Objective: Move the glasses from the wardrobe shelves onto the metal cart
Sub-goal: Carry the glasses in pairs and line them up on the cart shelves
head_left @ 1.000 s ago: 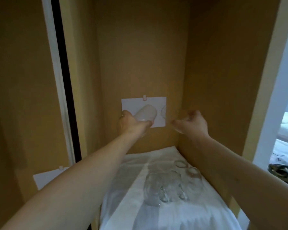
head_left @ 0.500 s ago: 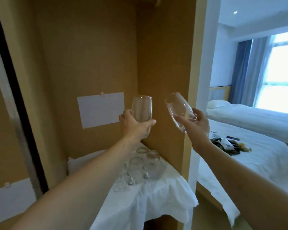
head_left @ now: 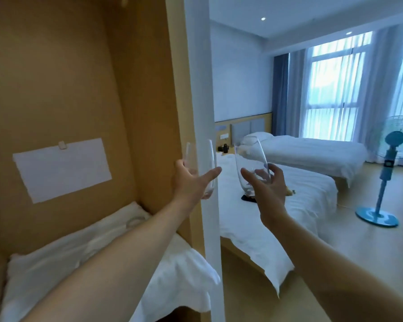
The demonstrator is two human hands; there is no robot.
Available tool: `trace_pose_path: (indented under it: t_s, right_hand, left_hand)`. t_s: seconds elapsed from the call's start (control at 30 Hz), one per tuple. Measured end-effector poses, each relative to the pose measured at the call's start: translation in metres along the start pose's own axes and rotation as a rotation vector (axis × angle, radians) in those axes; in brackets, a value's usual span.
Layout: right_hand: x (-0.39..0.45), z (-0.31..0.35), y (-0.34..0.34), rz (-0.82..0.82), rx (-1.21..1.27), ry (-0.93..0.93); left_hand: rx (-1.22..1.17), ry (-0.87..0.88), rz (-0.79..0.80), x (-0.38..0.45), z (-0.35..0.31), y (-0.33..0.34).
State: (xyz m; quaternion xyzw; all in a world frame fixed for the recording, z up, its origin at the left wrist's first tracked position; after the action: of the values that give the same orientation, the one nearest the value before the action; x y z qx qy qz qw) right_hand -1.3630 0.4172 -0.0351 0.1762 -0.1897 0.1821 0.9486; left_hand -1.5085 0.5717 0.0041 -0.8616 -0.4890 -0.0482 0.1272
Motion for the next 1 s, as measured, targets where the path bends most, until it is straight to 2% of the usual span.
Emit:
trace_pose_path:
  t_s: [0.23, 0.5, 0.7, 1.0]
  right_hand:
    - [0.051, -0.015, -0.15, -0.093, -0.145, -0.018]
    - [0.096, -0.029, -0.305, -0.191, -0.293, 0.033]
    - [0.1, -0.03, -0.392, -0.286, -0.329, 0.072]
    - [0.116, -0.047, -0.503, -0.56, -0.445, 0.131]
  left_hand:
    - [0.099, -0.009, 0.103, -0.012, -0.002, 0.161]
    - [0.085, -0.02, 0.284, -0.032, -0.011, 0.326]
    - [0.113, -0.008, 0.465, -0.055, -0.006, 0.433]
    - [0.14, 0.006, 0.683, -0.061, 0.009, 0.581]
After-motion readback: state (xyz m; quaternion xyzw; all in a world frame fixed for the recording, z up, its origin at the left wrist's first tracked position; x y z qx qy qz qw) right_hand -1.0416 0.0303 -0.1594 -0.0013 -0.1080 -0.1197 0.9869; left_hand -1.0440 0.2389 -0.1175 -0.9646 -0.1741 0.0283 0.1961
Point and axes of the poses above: each hand's wrist, its own x-axis towards the middle knuckle, its own y-axis out of the palm, z = x × y, the point moved 5 cm from there along x, towards the middle knuckle, and after that the axes turned 7 degrees about -y, right-handed, at the moved point
